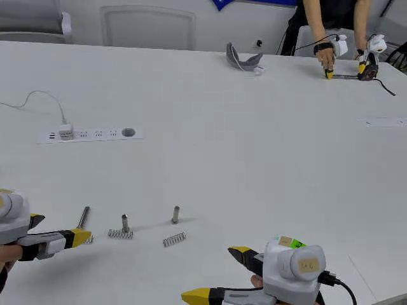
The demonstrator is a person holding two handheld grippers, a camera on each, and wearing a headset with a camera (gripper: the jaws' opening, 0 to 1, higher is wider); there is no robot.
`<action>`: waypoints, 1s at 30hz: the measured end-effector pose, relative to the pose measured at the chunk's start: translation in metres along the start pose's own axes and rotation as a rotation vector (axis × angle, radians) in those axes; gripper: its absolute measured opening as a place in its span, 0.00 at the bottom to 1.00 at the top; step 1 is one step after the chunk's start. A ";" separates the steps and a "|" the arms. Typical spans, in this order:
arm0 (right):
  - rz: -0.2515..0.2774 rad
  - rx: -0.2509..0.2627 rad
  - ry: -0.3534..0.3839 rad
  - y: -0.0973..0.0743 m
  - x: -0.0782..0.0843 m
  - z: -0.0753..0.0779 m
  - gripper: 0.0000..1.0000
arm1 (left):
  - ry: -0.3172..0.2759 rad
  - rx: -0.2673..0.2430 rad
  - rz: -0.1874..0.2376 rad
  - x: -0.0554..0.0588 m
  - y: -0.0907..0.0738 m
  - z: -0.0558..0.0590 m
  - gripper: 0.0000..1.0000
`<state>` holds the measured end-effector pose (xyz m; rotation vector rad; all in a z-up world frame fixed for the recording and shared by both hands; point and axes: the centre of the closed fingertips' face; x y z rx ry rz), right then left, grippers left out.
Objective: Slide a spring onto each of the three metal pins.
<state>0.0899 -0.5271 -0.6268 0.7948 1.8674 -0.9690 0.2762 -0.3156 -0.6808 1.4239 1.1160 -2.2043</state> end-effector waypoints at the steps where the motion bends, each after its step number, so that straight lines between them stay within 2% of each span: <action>1: -0.001 0.002 -0.001 -0.001 0.000 0.001 0.91 | -0.001 -0.003 0.002 -0.001 0.002 -0.001 0.70; 5: -0.015 0.007 0.000 -0.003 0.004 0.003 0.91 | -0.010 -0.014 0.017 -0.004 0.011 -0.006 0.64; 10: -0.010 0.012 0.006 -0.006 0.005 0.004 0.89 | -0.062 -0.048 0.047 -0.010 0.027 -0.013 0.55; 18: -0.017 0.014 0.011 -0.005 0.007 0.002 0.89 | -0.052 -0.071 0.028 -0.006 0.048 -0.018 0.40; 24: -0.021 0.020 0.013 -0.007 0.009 0.003 0.88 | -0.057 -0.088 -0.008 0.002 0.054 -0.021 0.31; 27: -0.025 0.023 0.015 -0.008 0.010 0.004 0.88 | -0.053 -0.091 -0.005 0.003 0.057 -0.021 0.25; 30: -0.028 0.028 0.019 -0.009 0.012 0.005 0.88 | -0.039 -0.089 -0.021 0.007 0.062 -0.020 0.20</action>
Point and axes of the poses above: the centre of the closed fingertips' face, and the gripper's own axes: y roughly forward along the fingers, z roughly to its right, x roughly out of its underside, and after that the axes turned 15 degrees about z, right-handed
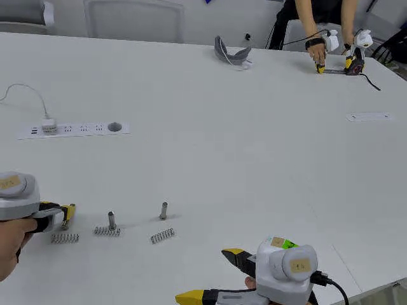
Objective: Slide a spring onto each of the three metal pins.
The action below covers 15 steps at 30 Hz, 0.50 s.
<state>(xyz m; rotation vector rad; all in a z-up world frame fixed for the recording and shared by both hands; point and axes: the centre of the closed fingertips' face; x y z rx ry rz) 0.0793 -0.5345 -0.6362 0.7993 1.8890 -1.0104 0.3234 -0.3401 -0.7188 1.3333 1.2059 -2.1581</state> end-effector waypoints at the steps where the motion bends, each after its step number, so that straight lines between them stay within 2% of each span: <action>1: -0.001 0.001 0.001 0.000 0.000 0.000 0.88 | 0.008 0.001 -0.003 0.001 0.001 0.001 0.19; 7: -0.004 0.003 0.001 -0.001 0.000 0.000 0.88 | 0.073 0.011 -0.026 0.005 0.007 0.005 0.13; 12: -0.002 0.005 0.001 -0.001 0.000 0.000 0.87 | 0.109 0.005 -0.051 0.008 0.004 0.007 0.10; 15: -0.001 0.007 0.003 -0.002 0.000 0.000 0.87 | 0.143 0.033 -0.079 0.011 0.001 0.012 0.08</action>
Point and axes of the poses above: the centre of the closed fingertips' face, and the gripper's own axes: y roughly forward along the fingers, z roughly to its right, x roughly out of its underside, and after that the axes turned 15 degrees about z, right-handed
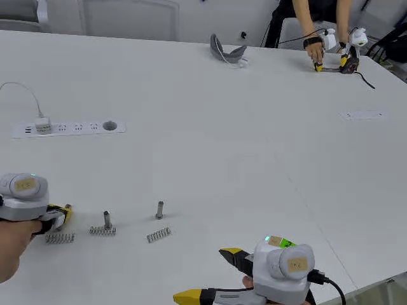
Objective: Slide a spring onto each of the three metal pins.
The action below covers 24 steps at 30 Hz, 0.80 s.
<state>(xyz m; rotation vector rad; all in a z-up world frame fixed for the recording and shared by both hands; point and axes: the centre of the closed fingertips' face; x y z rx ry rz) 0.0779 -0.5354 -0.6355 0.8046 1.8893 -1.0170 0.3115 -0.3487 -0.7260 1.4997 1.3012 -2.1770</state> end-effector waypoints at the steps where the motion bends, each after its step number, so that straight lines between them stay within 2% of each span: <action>1: 0.000 0.000 0.002 0.000 0.000 0.000 0.87 | 0.027 0.014 -0.011 0.001 -0.001 0.002 0.08; 4: -0.006 0.001 0.000 -0.001 0.002 0.001 0.87 | 0.073 0.021 -0.017 0.001 -0.002 0.001 0.09; 8: -0.013 -0.001 0.002 -0.002 0.004 0.000 0.87 | 0.089 0.015 -0.016 -0.001 0.002 0.000 0.10; 11: -0.012 -0.001 0.002 -0.002 0.003 0.000 0.87 | 0.142 0.024 -0.019 -0.003 0.005 0.000 0.13; 16: -0.014 0.000 0.002 -0.002 0.003 0.000 0.87 | 0.186 0.043 -0.005 -0.004 0.007 -0.001 0.08; 21: -0.017 -0.002 0.001 -0.001 0.003 -0.001 0.87 | 0.153 0.036 -0.013 -0.002 0.005 -0.002 0.08; 24: -0.014 0.000 0.004 -0.001 0.003 -0.001 0.87 | 0.126 0.037 0.001 -0.004 0.001 -0.001 0.08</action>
Point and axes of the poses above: the centre of the closed fingertips' face, and the gripper's own axes: y roughly forward along the fingers, z roughly to its right, x roughly out of its underside, and after that the axes turned 15 degrees about z, right-handed
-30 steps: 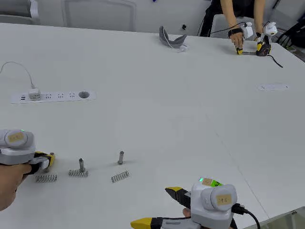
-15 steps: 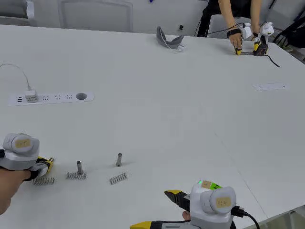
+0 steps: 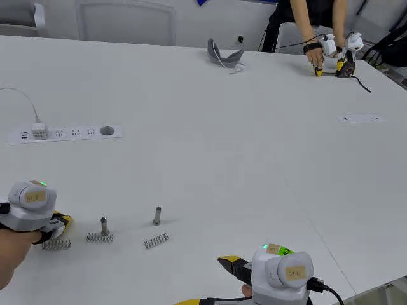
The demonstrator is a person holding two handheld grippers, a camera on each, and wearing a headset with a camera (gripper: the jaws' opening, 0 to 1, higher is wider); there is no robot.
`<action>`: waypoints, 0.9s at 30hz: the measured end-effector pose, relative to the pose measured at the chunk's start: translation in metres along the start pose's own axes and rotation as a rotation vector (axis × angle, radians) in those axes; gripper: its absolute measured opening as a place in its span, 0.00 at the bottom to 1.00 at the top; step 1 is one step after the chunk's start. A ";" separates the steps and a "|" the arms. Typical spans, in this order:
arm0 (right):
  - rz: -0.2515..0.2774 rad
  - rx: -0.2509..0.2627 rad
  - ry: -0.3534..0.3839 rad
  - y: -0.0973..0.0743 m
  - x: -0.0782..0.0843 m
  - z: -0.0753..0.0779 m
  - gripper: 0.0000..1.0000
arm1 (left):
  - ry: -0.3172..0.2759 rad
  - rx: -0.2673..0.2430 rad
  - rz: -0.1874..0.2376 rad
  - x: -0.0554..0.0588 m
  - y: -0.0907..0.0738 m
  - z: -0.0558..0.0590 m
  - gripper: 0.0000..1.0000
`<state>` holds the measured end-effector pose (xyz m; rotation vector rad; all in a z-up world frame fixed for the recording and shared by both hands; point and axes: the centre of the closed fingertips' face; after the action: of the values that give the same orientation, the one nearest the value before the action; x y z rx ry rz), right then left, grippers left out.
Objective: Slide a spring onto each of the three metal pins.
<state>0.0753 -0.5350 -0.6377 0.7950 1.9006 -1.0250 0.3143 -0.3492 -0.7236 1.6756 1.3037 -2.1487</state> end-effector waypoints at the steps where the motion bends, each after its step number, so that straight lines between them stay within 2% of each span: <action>1: -0.001 0.001 0.004 0.000 0.001 0.000 0.87 | -0.015 -0.005 0.006 -0.002 -0.002 -0.001 0.08; 8: -0.001 0.001 0.008 0.000 0.004 -0.001 0.87 | -0.026 -0.013 0.043 -0.015 -0.013 -0.004 0.07; 16: -0.001 -0.005 0.008 0.001 0.005 -0.004 0.87 | -0.038 -0.014 0.052 -0.018 -0.019 -0.004 0.07; 27: -0.001 -0.008 0.004 0.001 0.005 -0.005 0.87 | -0.025 -0.012 0.057 -0.020 -0.035 -0.001 0.07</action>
<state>0.0724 -0.5291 -0.6405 0.7925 1.9073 -1.0165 0.3029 -0.3344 -0.6881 1.6551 1.2443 -2.1188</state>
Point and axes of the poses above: the centre of the closed fingertips' face, and the gripper's own axes: y roughly forward along the fingers, z roughly to its right, x roughly out of its underside, and after that the axes turned 15 degrees about z, right-handed
